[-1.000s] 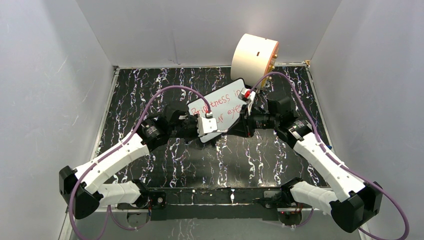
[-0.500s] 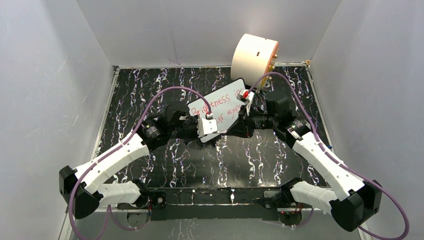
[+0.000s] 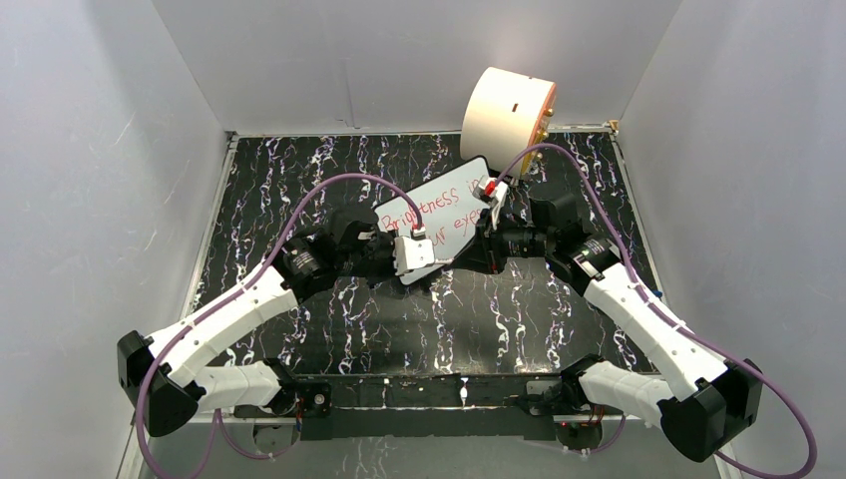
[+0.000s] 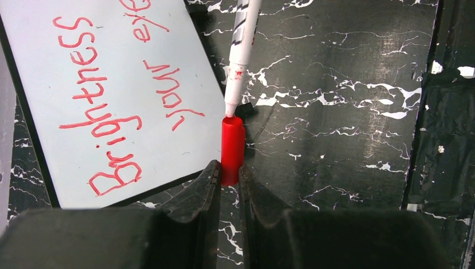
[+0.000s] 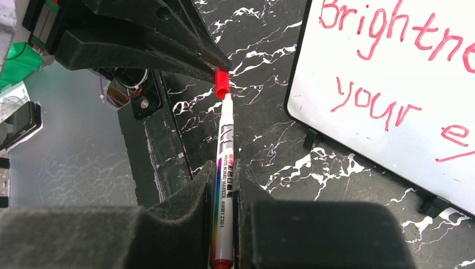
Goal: Write a sentence on the whiteboard
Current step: Close the whiteboard marker at the center of the board.
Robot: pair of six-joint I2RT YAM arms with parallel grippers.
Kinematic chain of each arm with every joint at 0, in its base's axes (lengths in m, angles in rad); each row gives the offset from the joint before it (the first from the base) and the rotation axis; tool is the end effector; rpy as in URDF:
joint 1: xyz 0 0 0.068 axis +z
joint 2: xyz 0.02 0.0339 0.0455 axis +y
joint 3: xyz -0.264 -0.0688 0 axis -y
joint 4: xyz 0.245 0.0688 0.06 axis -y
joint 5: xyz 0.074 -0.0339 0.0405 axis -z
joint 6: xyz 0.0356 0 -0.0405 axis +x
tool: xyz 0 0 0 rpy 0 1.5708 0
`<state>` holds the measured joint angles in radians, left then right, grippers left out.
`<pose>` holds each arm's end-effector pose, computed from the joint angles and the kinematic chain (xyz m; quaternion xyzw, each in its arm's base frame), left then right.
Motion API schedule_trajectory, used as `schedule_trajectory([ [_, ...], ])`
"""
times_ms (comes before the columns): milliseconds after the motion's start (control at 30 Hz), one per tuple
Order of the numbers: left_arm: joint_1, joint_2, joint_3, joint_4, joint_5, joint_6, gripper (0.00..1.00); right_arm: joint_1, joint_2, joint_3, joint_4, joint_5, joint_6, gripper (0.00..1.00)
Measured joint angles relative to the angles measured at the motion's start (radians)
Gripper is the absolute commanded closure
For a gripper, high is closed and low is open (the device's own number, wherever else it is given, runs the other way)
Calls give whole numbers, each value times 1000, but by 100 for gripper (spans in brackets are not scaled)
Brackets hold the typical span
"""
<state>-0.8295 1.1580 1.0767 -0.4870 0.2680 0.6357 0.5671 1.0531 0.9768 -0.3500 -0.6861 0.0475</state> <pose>0.1649 -0.1941 0.3369 0.6290 0.6032 -0.1627 0.4626 0.1824 0.1429 0.3421 -0.3794 0.7183 0.4238 0.4005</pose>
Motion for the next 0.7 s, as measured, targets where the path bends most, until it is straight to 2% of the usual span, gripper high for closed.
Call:
schedule_trajectory([
  [700,-1,45,32,-17,-3,-1,100,1,18,2,0,-20,-3,100],
])
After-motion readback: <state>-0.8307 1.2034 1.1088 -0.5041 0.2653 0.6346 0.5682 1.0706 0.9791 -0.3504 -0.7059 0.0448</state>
